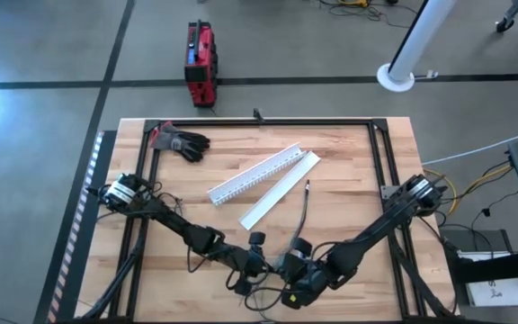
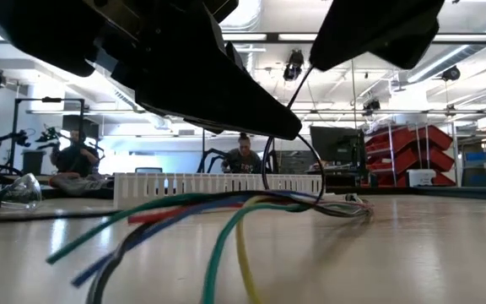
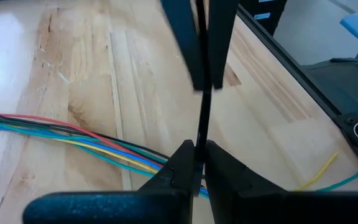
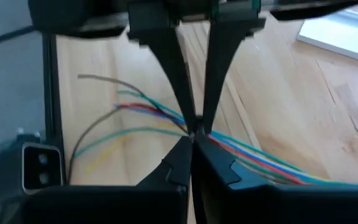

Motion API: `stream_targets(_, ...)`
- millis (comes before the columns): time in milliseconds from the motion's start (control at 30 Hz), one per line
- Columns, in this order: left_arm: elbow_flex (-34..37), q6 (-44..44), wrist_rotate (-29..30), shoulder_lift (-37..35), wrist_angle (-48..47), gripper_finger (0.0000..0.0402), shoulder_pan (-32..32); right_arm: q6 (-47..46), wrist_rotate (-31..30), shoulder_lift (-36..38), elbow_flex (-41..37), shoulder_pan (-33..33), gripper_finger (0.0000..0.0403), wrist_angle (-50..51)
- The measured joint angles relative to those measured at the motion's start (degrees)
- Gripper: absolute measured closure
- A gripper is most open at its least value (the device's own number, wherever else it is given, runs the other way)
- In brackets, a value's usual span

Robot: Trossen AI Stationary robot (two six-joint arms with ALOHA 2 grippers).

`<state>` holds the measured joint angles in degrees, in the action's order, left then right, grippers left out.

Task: Ziptie cables
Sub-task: Wrap the zip tie around the bundled colored cable

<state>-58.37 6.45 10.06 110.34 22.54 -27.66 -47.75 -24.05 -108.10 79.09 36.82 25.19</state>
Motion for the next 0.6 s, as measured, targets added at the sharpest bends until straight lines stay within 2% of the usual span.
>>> stream_targets(600,1.6,1.5,-0.1,0.0,-0.2,0.0392,-0.2,-0.7,-0.5,9.2,0.0,5.0,0.0402,8.0)
